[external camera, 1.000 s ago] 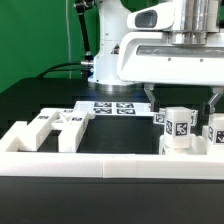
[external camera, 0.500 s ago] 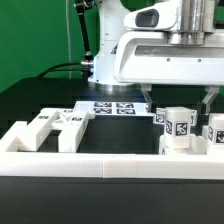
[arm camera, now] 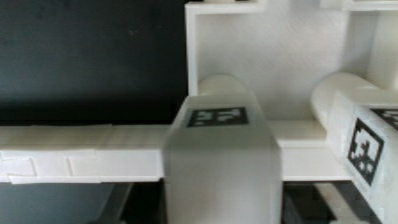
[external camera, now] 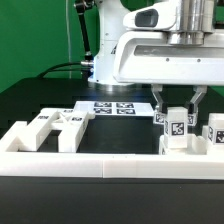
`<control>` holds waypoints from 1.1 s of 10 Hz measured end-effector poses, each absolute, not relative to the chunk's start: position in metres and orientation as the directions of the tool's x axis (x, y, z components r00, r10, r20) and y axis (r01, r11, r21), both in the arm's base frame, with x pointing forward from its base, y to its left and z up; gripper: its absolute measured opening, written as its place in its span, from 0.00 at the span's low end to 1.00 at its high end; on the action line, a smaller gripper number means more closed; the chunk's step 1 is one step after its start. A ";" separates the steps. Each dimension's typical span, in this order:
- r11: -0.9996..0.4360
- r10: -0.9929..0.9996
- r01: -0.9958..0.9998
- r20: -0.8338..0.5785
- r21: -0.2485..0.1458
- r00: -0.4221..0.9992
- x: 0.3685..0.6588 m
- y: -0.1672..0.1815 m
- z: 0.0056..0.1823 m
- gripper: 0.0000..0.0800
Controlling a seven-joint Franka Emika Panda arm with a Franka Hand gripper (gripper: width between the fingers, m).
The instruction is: Assemble chair
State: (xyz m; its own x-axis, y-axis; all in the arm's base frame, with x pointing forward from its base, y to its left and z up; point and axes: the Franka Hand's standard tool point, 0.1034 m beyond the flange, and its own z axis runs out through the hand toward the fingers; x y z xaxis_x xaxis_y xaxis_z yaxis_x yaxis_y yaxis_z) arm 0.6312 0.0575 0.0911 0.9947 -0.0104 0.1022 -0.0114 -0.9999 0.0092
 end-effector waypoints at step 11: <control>-0.702 -0.712 -0.710 0.071 -0.064 0.698 0.630 0.059 0.090 0.36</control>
Offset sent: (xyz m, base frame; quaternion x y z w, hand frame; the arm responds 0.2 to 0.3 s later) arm 0.0000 0.0000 0.0000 0.0000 0.0000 0.1197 0.9928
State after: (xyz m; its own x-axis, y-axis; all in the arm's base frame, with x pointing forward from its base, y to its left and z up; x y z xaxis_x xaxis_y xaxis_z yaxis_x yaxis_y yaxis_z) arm 0.6303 0.0592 0.0895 0.6981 -0.7124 0.0715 -0.7095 -0.7017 -0.0640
